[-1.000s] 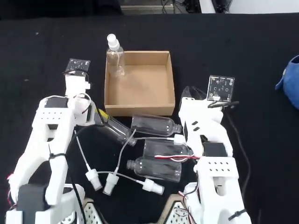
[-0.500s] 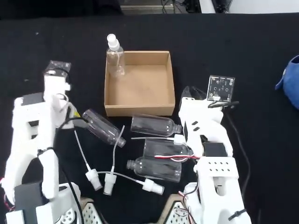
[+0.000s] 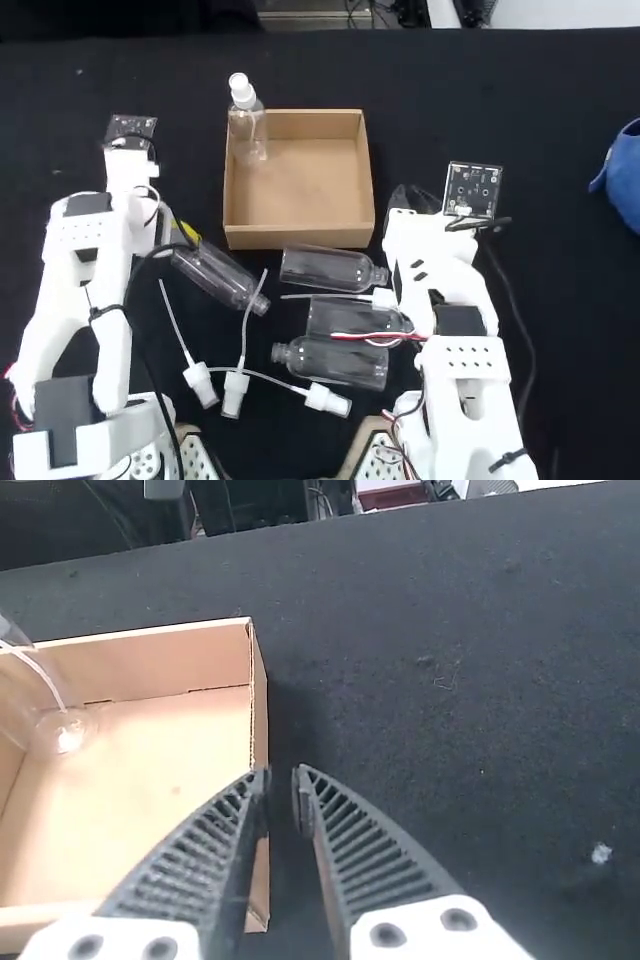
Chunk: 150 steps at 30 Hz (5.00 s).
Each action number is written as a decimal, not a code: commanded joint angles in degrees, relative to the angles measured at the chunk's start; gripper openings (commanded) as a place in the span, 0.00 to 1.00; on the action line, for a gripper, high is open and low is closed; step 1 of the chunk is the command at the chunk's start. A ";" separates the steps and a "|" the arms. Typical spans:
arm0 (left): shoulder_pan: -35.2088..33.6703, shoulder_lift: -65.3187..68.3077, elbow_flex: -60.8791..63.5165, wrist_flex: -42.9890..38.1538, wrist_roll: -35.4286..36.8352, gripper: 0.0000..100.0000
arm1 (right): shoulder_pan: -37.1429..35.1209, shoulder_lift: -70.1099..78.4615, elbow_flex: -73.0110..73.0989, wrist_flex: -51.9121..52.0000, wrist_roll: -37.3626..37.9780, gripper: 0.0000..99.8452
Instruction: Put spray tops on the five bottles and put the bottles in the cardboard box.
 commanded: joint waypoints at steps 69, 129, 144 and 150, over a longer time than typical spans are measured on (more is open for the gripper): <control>-1.10 0.44 11.30 -10.29 26.81 0.15 | 1.05 -0.92 -0.66 -1.23 -0.44 0.03; -36.88 -0.26 -16.92 21.98 -79.38 0.30 | 1.05 -0.75 -0.48 -1.23 -0.44 0.03; -36.62 -3.96 5.41 -4.84 -100.31 0.30 | 1.05 -1.01 -0.13 -1.23 -0.44 0.03; -36.70 -8.09 16.57 -14.15 -104.79 0.30 | 1.05 -1.01 -0.13 -1.23 -0.44 0.03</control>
